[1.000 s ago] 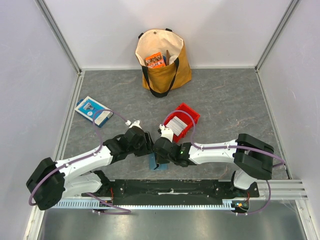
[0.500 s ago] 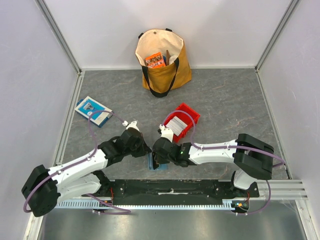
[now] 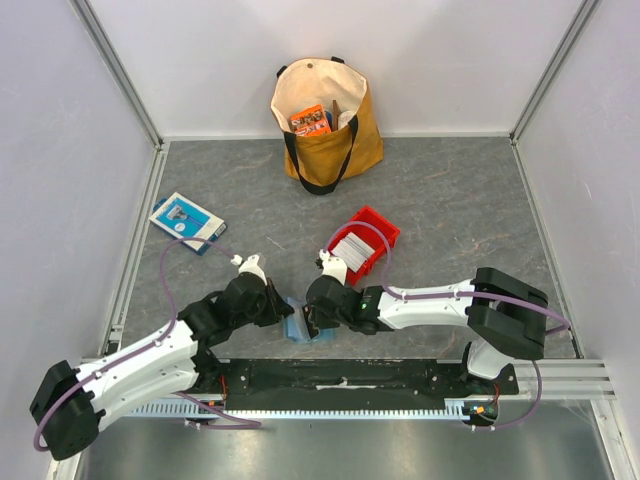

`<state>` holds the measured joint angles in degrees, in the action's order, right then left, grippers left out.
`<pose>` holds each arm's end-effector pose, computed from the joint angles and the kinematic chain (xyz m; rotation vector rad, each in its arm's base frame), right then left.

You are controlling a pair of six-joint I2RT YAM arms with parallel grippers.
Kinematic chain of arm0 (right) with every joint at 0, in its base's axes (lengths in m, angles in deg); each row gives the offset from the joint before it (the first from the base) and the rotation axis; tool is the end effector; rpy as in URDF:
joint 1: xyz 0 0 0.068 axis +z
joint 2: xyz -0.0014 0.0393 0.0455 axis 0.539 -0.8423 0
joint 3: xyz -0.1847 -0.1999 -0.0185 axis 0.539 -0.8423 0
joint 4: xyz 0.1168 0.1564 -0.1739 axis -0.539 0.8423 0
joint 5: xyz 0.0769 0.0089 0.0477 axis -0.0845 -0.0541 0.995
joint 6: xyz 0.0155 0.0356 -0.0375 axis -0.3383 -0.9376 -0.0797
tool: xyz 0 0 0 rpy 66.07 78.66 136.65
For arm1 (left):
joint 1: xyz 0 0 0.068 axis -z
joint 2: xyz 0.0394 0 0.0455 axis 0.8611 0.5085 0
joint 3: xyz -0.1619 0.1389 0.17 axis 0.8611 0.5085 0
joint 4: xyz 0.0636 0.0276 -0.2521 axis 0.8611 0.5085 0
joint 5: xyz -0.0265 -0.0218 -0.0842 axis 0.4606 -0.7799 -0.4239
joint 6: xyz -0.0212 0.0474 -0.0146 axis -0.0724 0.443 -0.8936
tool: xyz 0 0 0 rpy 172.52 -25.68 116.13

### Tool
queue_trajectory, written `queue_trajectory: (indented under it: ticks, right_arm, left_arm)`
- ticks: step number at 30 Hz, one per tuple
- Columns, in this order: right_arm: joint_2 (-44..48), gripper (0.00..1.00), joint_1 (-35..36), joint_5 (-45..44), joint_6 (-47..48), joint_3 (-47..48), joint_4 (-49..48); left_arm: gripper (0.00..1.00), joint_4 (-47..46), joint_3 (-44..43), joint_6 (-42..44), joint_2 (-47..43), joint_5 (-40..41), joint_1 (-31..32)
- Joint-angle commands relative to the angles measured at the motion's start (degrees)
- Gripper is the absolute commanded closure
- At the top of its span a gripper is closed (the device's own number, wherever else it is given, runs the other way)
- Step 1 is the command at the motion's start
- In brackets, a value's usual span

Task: Put the credit cards into the card holder
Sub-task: Open the card holder at the corner of the board.

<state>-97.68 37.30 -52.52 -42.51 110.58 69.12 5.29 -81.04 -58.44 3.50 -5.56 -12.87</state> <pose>0.1197 0.2998 0.1646 -0.1775 2.5211 0.6584 0.1098 -0.1124 0.1750 -0.2034 2.4504 -0.7757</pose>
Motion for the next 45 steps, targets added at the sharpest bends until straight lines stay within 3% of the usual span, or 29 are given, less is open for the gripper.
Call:
queue_trajectory:
  ticks: [1,7,12,18,21,29,35,39,45]
  right_arm:
    - [-0.9,1.00,-0.2,-1.1,0.6,-1.4,3.2]
    - [-0.7,1.00,-0.2,-1.3,0.4,-1.6,3.2]
    - [-0.6,1.00,-0.2,-1.2,0.4,-1.6,3.3]
    - [-1.0,1.00,-0.3,-1.1,0.1,-1.6,3.3]
    - [-1.1,1.00,-0.3,-1.0,0.1,-1.5,3.4]
    - [-1.0,1.00,-0.3,-0.8,0.2,-1.5,3.3]
    - [5.1,1.00,-1.7,-5.8,0.8,-1.6,7.4]
    - [15.2,1.00,-4.2,-10.2,2.4,-2.8,11.2]
    - [25.4,1.00,-4.7,-6.9,4.3,-4.5,7.4]
  left_arm:
    - [0.81,-0.5,1.1,-0.8,0.3,-2.1,0.2]
    - [0.71,-0.4,1.6,-1.1,0.1,-2.1,0.2]
    - [0.71,-0.7,3.0,-1.7,-3.0,-1.8,0.3]
    - [0.56,-0.5,3.5,-1.8,-6.1,-1.7,0.2]
    - [0.56,0.3,3.8,-2.0,-7.0,-1.6,0.2]
    - [0.74,0.0,5.4,-2.5,-8.1,-1.6,0.2]
    - [0.96,0.6,5.4,-3.4,-4.5,-0.4,0.2]
    - [0.98,-2.5,6.0,-2.8,-1.3,-1.3,0.2]
    - [0.97,-10.6,6.5,-2.7,4.5,-3.1,0.3]
